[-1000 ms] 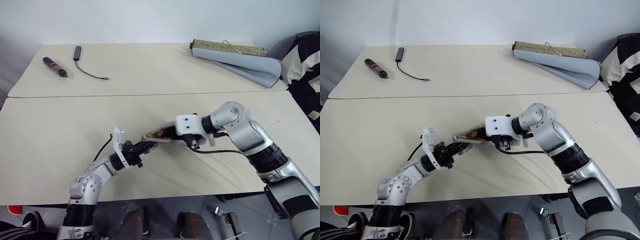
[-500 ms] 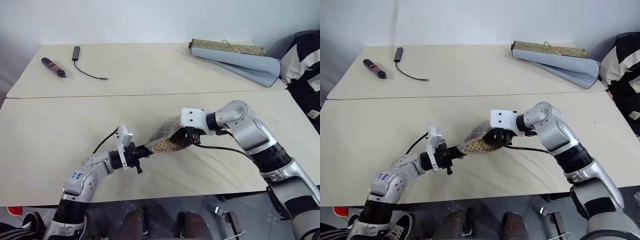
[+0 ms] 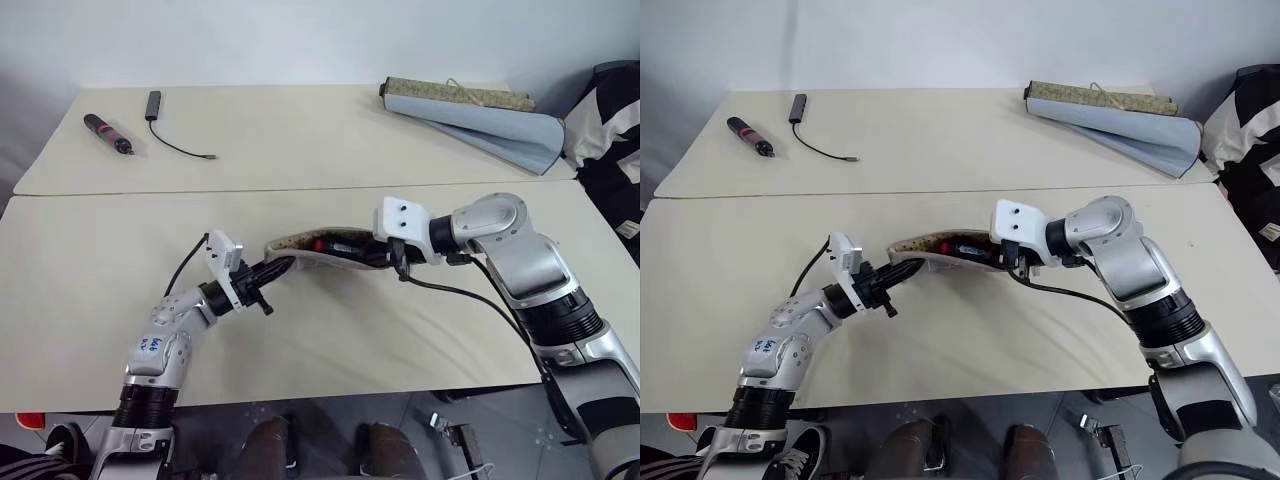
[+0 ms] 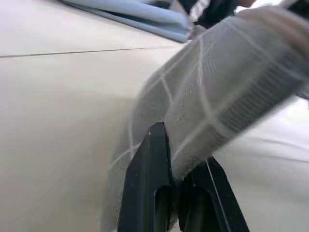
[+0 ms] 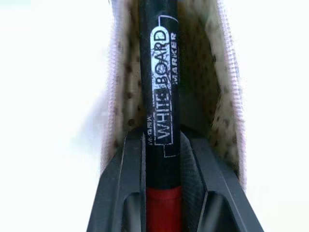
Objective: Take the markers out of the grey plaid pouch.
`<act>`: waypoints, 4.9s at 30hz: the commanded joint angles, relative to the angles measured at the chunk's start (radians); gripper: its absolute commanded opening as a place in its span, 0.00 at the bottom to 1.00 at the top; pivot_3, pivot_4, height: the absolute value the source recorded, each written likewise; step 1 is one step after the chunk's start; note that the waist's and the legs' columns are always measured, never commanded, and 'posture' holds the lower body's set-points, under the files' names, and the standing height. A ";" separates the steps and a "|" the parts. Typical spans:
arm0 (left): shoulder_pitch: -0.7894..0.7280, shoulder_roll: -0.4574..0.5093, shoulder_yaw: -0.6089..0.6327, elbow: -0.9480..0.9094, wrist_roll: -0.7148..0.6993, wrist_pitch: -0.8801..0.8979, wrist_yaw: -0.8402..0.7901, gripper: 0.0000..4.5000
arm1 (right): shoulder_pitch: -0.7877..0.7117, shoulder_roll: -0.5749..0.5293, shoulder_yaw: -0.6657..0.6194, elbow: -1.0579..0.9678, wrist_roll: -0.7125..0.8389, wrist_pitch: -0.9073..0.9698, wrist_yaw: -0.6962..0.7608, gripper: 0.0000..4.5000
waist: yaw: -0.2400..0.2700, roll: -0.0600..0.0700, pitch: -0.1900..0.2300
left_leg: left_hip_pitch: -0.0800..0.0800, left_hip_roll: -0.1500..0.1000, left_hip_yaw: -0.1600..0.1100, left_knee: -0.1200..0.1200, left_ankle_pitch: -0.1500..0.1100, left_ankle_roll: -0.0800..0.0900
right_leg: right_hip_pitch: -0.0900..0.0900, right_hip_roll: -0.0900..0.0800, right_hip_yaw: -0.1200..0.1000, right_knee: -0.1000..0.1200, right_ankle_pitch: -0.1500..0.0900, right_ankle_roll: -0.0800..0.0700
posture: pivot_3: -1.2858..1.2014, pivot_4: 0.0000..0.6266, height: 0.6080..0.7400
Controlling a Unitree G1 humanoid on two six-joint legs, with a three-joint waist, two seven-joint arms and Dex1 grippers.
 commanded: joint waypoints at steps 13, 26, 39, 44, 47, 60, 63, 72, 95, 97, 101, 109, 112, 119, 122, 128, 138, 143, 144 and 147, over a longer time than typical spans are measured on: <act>-0.024 0.040 0.056 0.046 0.049 -0.100 -0.005 0.00 | -0.041 0.057 -0.209 -0.098 0.271 0.129 -0.098 0.13 | -0.002 0.000 0.000 | 0.000 0.000 0.000 0.000 -0.002 -0.002 | 0.000 -0.001 0.000 0.000 0.000 0.000 | 0.52 0.24 1.00; -0.009 0.049 0.138 0.056 0.058 -0.159 0.024 0.00 | 0.076 -0.222 -0.123 0.168 -0.043 -0.070 -0.185 0.13 | -0.003 -0.002 0.001 | -0.001 -0.002 0.005 -0.001 -0.003 0.002 | -0.001 -0.001 0.002 -0.002 0.002 0.003 | 0.52 0.24 1.00; -0.017 0.020 0.128 0.048 0.054 -0.161 0.018 0.00 | 0.190 0.001 -0.338 0.267 0.035 0.102 -0.530 0.13 | 0.001 -0.002 0.001 | 0.000 0.000 0.005 -0.002 -0.001 0.003 | 0.000 0.000 0.002 -0.002 0.004 0.003 | 0.52 0.24 1.00; -0.013 0.019 0.127 0.042 0.052 -0.156 0.017 0.00 | 0.192 0.007 -0.329 0.247 0.068 0.120 -0.511 0.35 | -0.001 -0.002 0.001 | 0.000 0.000 0.005 -0.002 -0.002 0.001 | 0.000 0.000 0.002 -0.001 0.004 0.002 | 0.52 0.24 1.00; -0.013 0.016 0.126 0.039 0.050 -0.153 0.017 0.00 | 0.187 0.003 -0.319 0.248 0.069 0.123 -0.512 0.58 | -0.002 -0.002 0.001 | 0.000 0.000 0.005 -0.002 -0.001 0.003 | 0.000 0.001 0.002 -0.001 0.004 0.002 | 0.52 0.24 1.00; 0.000 0.016 0.124 0.009 0.014 -0.100 -0.003 0.00 | 0.059 -0.007 -0.318 0.125 0.139 -0.008 -0.376 0.81 | -0.002 -0.001 0.001 | -0.001 0.000 0.005 -0.002 -0.001 0.004 | -0.001 0.001 0.002 -0.001 0.004 0.003 | 0.52 0.24 1.00; -0.005 0.042 0.137 -0.053 -0.110 0.075 -0.039 0.00 | -0.043 0.021 -0.334 0.007 0.269 0.025 -0.283 0.81 | -0.012 0.000 0.002 | -0.001 0.001 0.006 -0.002 -0.001 0.004 | -0.002 0.001 0.004 0.000 0.004 0.003 | 0.52 0.24 1.00; -0.046 0.091 0.113 -0.164 -0.241 0.316 -0.041 0.00 | -0.118 -0.007 -0.150 -0.087 0.217 -0.075 -0.160 0.20 | 0.000 -0.001 0.002 | 0.000 -0.001 0.004 -0.002 -0.001 0.004 | -0.001 0.000 0.002 -0.001 0.004 0.003 | 0.52 0.24 1.00; -0.031 0.074 0.040 -0.211 -0.244 0.407 -0.037 0.00 | -0.075 -0.042 0.005 0.008 0.027 -0.291 0.025 0.20 | -0.002 -0.001 0.002 | 0.000 0.000 0.006 -0.002 0.000 0.005 | -0.001 0.001 0.003 -0.001 0.005 0.004 | 0.52 0.24 1.00; -0.030 0.092 0.012 -0.237 -0.246 0.436 -0.059 0.00 | -0.064 -0.052 0.032 0.021 -0.015 -0.299 0.028 0.20 | -0.002 -0.001 0.002 | 0.000 0.000 0.006 -0.002 0.000 0.005 | -0.001 0.001 0.003 -0.001 0.005 0.004 | 0.52 0.24 1.00; -0.027 0.097 -0.009 -0.275 -0.266 0.478 -0.078 0.00 | -0.052 -0.069 0.106 0.053 -0.130 -0.337 0.028 0.20 | -0.002 -0.001 0.002 | 0.000 -0.001 0.006 -0.002 -0.002 0.003 | -0.001 0.001 0.003 -0.001 0.005 0.004 | 0.52 0.24 1.00; -0.023 0.080 -0.036 -0.248 -0.250 0.509 -0.079 0.00 | -0.131 -0.006 0.240 0.145 -0.322 -0.417 0.017 0.20 | -0.008 -0.001 0.002 | 0.000 0.000 0.006 -0.002 -0.001 0.003 | -0.001 0.002 0.004 -0.001 0.004 0.003 | 0.52 0.24 1.00; -0.024 0.078 -0.028 -0.247 -0.266 0.520 -0.086 0.00 | -0.144 0.024 0.246 0.166 -0.348 -0.424 0.012 0.20 | -0.008 -0.001 0.002 | 0.000 0.000 0.006 -0.002 0.000 0.004 | -0.001 0.002 0.004 -0.001 0.004 0.003 | 0.52 0.24 1.00; -0.030 0.042 0.043 -0.221 -0.358 0.597 -0.068 0.00 | -0.152 0.065 0.226 0.160 -0.347 -0.375 0.026 0.40 | -0.009 -0.001 0.002 | 0.000 0.000 0.005 -0.001 0.000 0.004 | -0.001 0.002 0.004 0.000 0.004 0.003 | 0.52 0.24 1.00; -0.030 0.032 0.079 -0.193 -0.400 0.632 -0.064 0.00 | -0.158 0.061 0.234 0.131 -0.337 -0.370 0.063 0.61 | -0.009 -0.001 0.002 | 0.000 0.000 0.005 -0.001 0.000 0.004 | -0.001 0.002 0.003 0.000 0.004 0.003 | 0.52 0.24 1.00; -0.023 0.043 0.111 -0.129 -0.446 0.703 -0.076 0.00 | -0.160 0.093 0.265 0.166 -0.371 -0.397 0.061 0.61 | -0.014 -0.001 0.002 | 0.001 0.000 0.005 -0.001 0.001 0.004 | -0.001 0.002 0.003 0.000 0.004 0.003 | 0.52 0.24 1.00; -0.001 0.066 0.062 -0.145 -0.410 0.666 -0.121 0.00 | -0.177 0.145 0.315 0.286 -0.444 -0.429 0.047 0.61 | -0.026 -0.001 0.002 | 0.001 0.000 0.005 -0.001 0.001 0.004 | -0.001 0.003 0.004 0.002 0.004 0.003 | 0.52 0.24 1.00; -0.001 0.068 0.053 -0.160 -0.410 0.662 -0.121 0.00 | -0.177 0.172 0.323 0.339 -0.469 -0.466 0.014 0.61 | -0.027 -0.001 0.002 | 0.001 0.000 0.005 -0.001 0.001 0.004 | -0.001 0.003 0.004 0.002 0.004 0.002 | 0.52 0.24 1.00; 0.000 0.067 0.052 -0.160 -0.411 0.660 -0.121 0.00 | -0.182 0.185 0.325 0.366 -0.482 -0.483 -0.012 0.61 | -0.027 -0.001 0.002 | 0.001 0.000 0.005 -0.001 0.001 0.004 | -0.001 0.003 0.004 0.002 0.004 0.002 | 0.52 0.24 1.00; 0.004 0.066 0.049 -0.161 -0.410 0.654 -0.122 0.00 | -0.178 0.212 0.335 0.423 -0.511 -0.521 -0.056 0.61 | -0.031 -0.002 0.001 | 0.002 0.000 0.005 -0.001 0.001 0.003 | -0.001 0.003 0.005 0.003 0.004 0.002 | 0.52 0.24 1.00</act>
